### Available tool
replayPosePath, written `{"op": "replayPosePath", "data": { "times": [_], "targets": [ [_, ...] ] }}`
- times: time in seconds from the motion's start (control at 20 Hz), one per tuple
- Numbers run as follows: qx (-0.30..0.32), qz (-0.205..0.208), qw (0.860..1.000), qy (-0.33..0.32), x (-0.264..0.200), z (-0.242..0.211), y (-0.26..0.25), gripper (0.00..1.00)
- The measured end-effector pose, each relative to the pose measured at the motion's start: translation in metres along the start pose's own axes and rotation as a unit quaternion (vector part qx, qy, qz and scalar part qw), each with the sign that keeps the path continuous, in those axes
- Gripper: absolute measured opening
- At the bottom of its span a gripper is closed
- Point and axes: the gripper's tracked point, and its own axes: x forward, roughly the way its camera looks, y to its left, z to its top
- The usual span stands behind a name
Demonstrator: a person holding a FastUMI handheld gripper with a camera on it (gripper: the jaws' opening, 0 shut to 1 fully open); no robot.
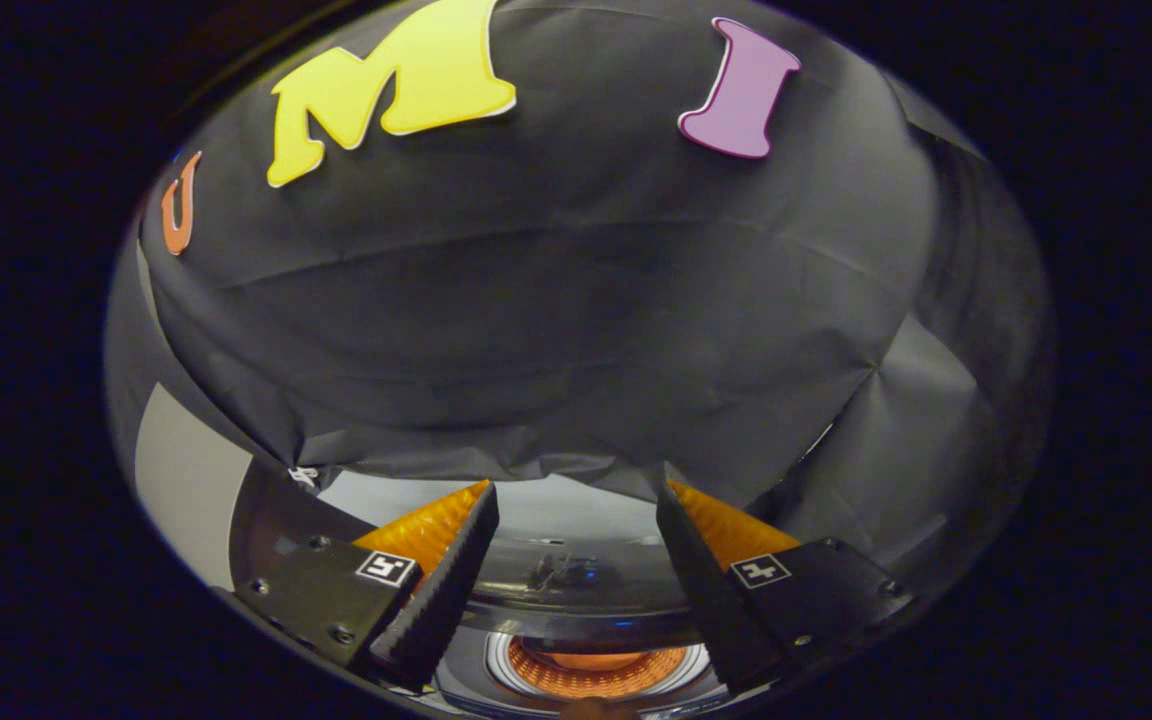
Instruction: Put the clothes into the washing machine and then close the washing machine lid.
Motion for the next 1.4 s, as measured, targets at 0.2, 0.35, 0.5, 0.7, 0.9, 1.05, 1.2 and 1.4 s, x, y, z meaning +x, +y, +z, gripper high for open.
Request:
{"op": "replayPosePath", "data": {
  "times": [0.2, 0.35, 0.5, 0.7, 0.9, 1.05, 1.2, 1.4],
  "targets": [
    [-0.002, 0.002, 1.0, -0.007, -0.003, -0.001, 0.0, 0.99],
    [-0.004, 0.005, 1.0, -0.024, -0.008, -0.001, 0.001, 0.99],
    [-0.007, 0.008, 0.999, -0.045, -0.016, -0.003, 0.002, 0.99],
    [-0.003, 0.002, 0.998, -0.056, -0.02, -0.008, 0.002, 0.99],
    [0.0, -0.002, 0.997, -0.071, -0.03, -0.015, 0.001, 0.99],
    [0.0, -0.002, 0.997, -0.075, -0.035, -0.019, 0.002, 0.99],
    [0.001, -0.002, 0.997, -0.075, -0.039, -0.025, 0.002, 0.99],
    [0.0, -0.002, 0.996, -0.085, -0.045, -0.031, 0.001, 0.99]
  ]
}}
